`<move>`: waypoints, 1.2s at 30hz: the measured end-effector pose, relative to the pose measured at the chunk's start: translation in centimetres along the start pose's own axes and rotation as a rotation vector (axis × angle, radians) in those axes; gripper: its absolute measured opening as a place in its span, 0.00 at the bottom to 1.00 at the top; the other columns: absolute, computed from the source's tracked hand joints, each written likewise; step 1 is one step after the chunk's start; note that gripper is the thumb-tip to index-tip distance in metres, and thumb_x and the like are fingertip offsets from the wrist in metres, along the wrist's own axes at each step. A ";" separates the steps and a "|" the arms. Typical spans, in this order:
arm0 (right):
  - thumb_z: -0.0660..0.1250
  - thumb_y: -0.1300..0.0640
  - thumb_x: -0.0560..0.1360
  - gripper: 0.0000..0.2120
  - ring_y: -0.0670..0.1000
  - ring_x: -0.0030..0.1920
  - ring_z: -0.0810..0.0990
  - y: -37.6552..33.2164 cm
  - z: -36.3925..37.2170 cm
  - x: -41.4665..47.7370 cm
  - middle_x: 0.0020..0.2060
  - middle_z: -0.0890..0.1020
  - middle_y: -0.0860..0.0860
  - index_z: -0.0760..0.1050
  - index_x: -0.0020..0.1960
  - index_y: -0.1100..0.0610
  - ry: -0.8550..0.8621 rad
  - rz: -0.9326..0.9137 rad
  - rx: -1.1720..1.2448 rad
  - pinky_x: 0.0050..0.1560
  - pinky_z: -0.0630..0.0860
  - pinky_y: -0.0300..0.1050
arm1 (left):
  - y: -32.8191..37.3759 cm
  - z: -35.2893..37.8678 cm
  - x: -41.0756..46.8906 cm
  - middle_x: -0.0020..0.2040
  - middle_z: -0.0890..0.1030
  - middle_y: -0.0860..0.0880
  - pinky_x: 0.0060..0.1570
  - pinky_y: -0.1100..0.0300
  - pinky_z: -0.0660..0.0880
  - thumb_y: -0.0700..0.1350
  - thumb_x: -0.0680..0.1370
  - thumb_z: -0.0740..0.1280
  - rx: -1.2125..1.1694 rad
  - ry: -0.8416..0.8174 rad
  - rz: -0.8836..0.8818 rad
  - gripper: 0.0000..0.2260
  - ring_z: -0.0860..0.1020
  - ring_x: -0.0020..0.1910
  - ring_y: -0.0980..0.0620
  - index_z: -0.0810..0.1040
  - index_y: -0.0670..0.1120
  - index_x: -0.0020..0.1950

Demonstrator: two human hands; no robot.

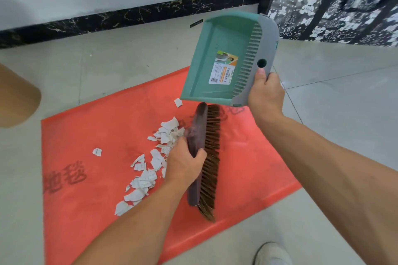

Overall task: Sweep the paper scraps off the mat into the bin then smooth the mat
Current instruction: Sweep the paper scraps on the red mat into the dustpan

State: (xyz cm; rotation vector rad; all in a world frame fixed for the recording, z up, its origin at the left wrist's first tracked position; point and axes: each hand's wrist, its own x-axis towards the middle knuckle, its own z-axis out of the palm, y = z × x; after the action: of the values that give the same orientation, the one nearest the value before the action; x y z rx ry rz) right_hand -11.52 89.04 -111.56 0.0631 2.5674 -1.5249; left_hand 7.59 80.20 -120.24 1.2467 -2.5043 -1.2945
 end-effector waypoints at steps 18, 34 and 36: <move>0.51 0.44 0.83 0.18 0.53 0.45 0.74 3.7 -1.0 1.3 0.43 0.74 0.49 0.70 0.50 0.57 0.031 0.150 0.001 0.46 0.73 0.48 | -1.2 -4.2 5.8 0.40 0.78 0.46 0.44 0.54 0.68 0.47 0.72 0.67 -0.122 0.370 -0.194 0.08 0.74 0.40 0.44 0.73 0.44 0.46; 0.54 0.42 0.80 0.22 0.48 0.35 0.72 9.0 -1.5 0.0 0.37 0.75 0.52 0.71 0.42 0.60 -0.163 0.133 -0.384 0.30 0.64 0.44 | -0.4 -10.6 18.3 0.55 0.76 0.36 0.52 0.45 0.70 0.42 0.75 0.67 0.624 0.212 0.316 0.16 0.73 0.53 0.34 0.72 0.42 0.62; 0.55 0.40 0.79 0.22 0.49 0.35 0.73 9.4 -1.4 0.0 0.37 0.75 0.53 0.70 0.39 0.58 -0.165 0.164 -0.387 0.30 0.65 0.44 | -1.7 -9.6 18.4 0.54 0.76 0.38 0.51 0.43 0.72 0.41 0.74 0.67 0.733 0.123 0.343 0.15 0.73 0.52 0.34 0.73 0.43 0.61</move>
State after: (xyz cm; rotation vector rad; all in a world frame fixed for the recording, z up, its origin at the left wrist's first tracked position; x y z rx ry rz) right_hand -10.63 94.76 -119.05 0.0949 2.5981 -0.9192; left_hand 0.03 60.83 -120.62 0.8512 -3.0134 -0.2081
